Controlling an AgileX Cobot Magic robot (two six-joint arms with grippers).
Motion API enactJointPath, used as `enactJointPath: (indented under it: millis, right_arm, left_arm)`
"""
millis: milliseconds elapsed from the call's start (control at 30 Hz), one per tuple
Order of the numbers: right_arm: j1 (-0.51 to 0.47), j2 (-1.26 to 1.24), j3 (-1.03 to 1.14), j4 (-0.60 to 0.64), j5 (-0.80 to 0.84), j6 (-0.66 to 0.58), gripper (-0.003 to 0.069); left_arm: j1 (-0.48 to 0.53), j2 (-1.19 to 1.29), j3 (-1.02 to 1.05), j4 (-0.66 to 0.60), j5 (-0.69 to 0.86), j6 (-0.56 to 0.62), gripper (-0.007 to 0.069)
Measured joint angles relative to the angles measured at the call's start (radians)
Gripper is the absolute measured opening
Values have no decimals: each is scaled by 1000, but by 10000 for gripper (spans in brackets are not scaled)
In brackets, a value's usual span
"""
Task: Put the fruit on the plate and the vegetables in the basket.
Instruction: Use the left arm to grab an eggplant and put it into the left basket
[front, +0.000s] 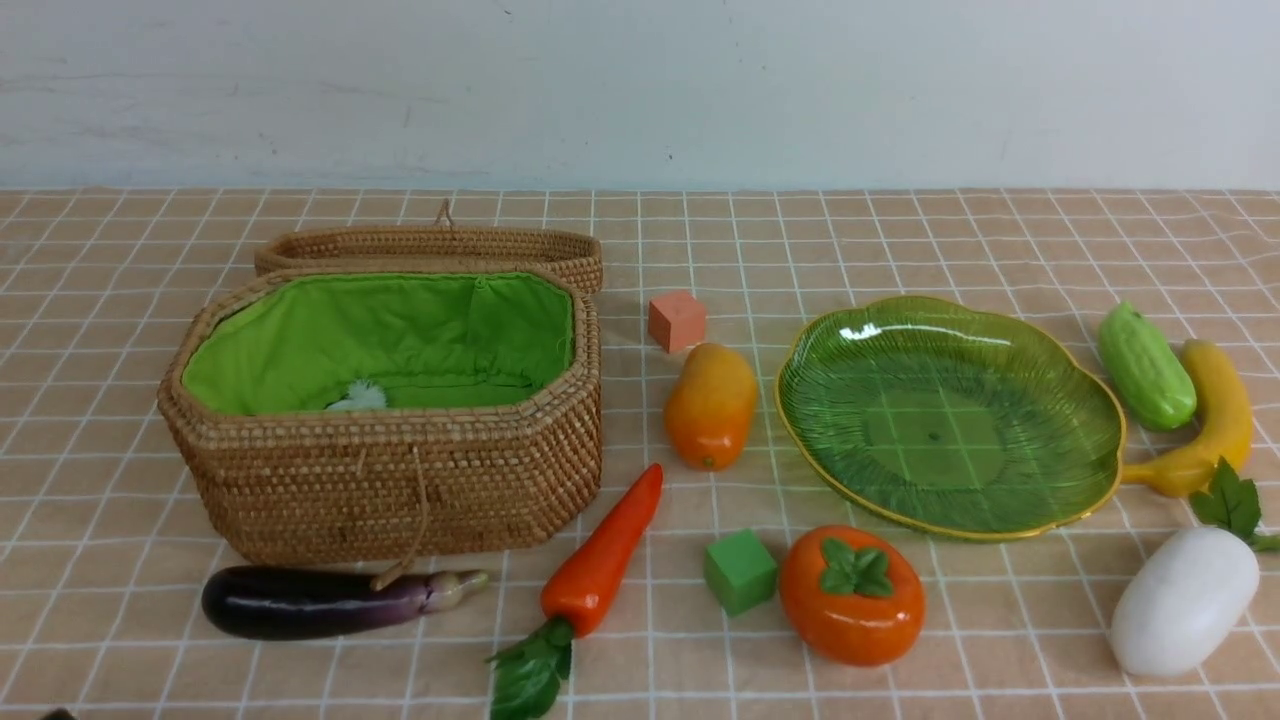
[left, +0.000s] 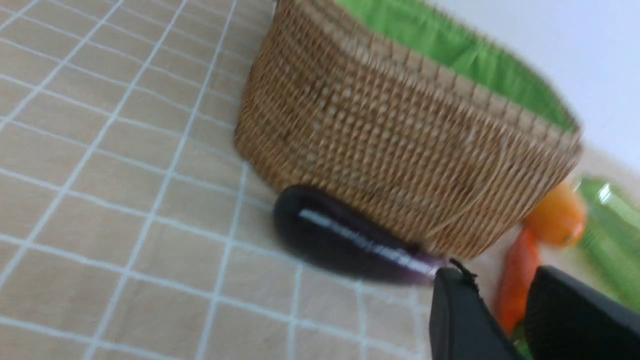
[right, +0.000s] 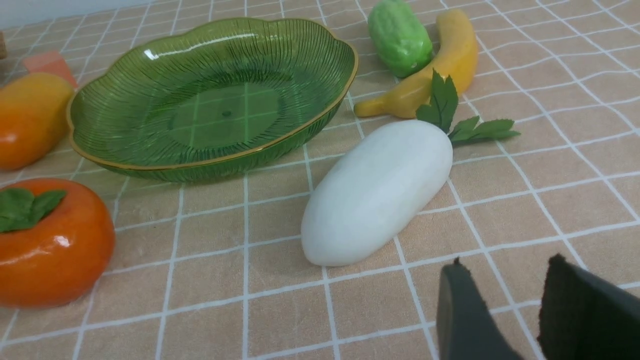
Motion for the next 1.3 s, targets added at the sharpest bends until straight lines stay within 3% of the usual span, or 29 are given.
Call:
enactJointPath:
  millis: [133, 267, 367, 500, 567, 733, 833, 967, 1133, 1267, 1300]
  right_arm:
    - [0, 0, 0, 0, 0, 0, 242]
    - [0, 0, 0, 0, 0, 0, 242]
    - [0, 0, 0, 0, 0, 0, 242]
    - [0, 0, 0, 0, 0, 0, 242]
    - [0, 0, 0, 0, 0, 0, 242]
    - [0, 0, 3, -39, -30, 21, 242]
    - [0, 0, 7, 36, -132, 149, 242]
    - [0, 0, 7, 98, -297, 318, 242]
    - [4, 0, 1, 128, -380, 447, 227]
    - [95, 25, -124, 110, -233, 524, 168]
    - [169, 57, -210, 96, -151, 501, 137]
  left_arm:
    - [0, 0, 0, -140, -164, -69, 203]
    - [0, 0, 0, -188, -237, -77, 193]
    - [0, 0, -27, -196, -217, -77, 122]
    - [-1, 40, -121, -149, -90, -35, -12]
    - [-1, 80, -156, -136, -40, -10, -13]
    - [-1, 342, -362, -113, 273, 152, -13]
    - [-1, 516, -504, -108, 538, 288, -13]
    - [-1, 714, -633, -110, 742, 424, -13]
    - [-1, 839, -678, -158, 745, 539, -13]
    - [-4, 923, -705, -207, 777, 658, -13]
    - [-21, 962, -719, -212, 789, 707, -13]
